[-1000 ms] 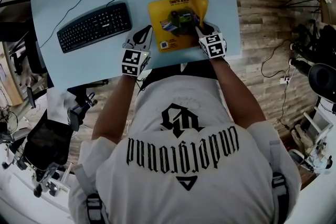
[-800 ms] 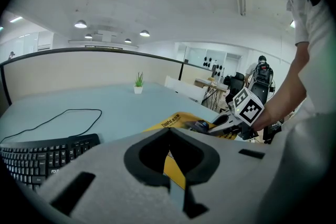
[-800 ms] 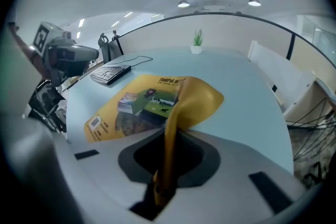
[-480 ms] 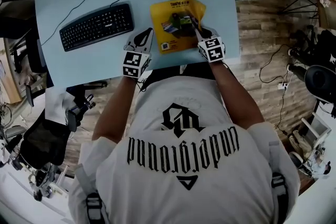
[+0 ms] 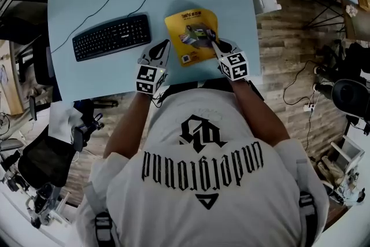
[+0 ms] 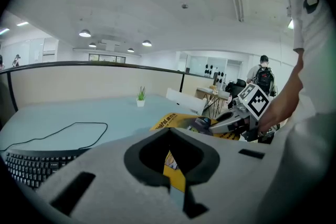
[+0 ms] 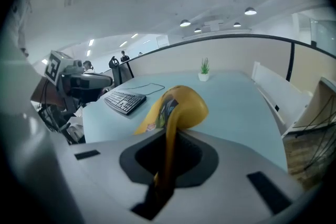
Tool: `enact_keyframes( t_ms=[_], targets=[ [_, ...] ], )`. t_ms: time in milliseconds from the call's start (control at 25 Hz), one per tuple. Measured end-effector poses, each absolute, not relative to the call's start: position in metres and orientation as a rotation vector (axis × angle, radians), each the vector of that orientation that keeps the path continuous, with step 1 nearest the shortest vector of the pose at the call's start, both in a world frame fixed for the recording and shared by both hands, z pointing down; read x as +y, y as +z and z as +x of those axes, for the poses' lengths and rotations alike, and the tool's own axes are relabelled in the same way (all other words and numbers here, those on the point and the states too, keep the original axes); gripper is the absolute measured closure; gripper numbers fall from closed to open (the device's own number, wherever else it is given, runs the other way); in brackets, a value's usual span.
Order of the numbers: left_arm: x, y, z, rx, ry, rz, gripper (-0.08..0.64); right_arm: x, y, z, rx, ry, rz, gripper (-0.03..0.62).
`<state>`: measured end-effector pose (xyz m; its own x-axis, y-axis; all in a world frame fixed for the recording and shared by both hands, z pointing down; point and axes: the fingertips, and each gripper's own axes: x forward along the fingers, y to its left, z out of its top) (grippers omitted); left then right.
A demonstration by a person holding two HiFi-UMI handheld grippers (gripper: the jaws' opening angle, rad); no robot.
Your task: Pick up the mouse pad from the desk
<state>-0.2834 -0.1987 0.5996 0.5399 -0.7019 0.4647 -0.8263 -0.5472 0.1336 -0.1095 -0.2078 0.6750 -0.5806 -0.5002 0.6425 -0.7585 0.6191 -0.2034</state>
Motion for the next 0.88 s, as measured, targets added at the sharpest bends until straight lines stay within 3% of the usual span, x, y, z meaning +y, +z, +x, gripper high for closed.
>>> enact_keyframes(
  t_ms=[440,880],
  targets=[
    [-0.198,0.519,-0.279,-1.306,0.358,2.556,0.552,-0.212,0.576,-0.133,-2.495,0.547,0.984,0.568],
    [-0.208,0.469,-0.28,-1.365,0.223,2.613,0.552,-0.223,0.505,-0.111,-2.576,0.415,1.086,0.568]
  ],
)
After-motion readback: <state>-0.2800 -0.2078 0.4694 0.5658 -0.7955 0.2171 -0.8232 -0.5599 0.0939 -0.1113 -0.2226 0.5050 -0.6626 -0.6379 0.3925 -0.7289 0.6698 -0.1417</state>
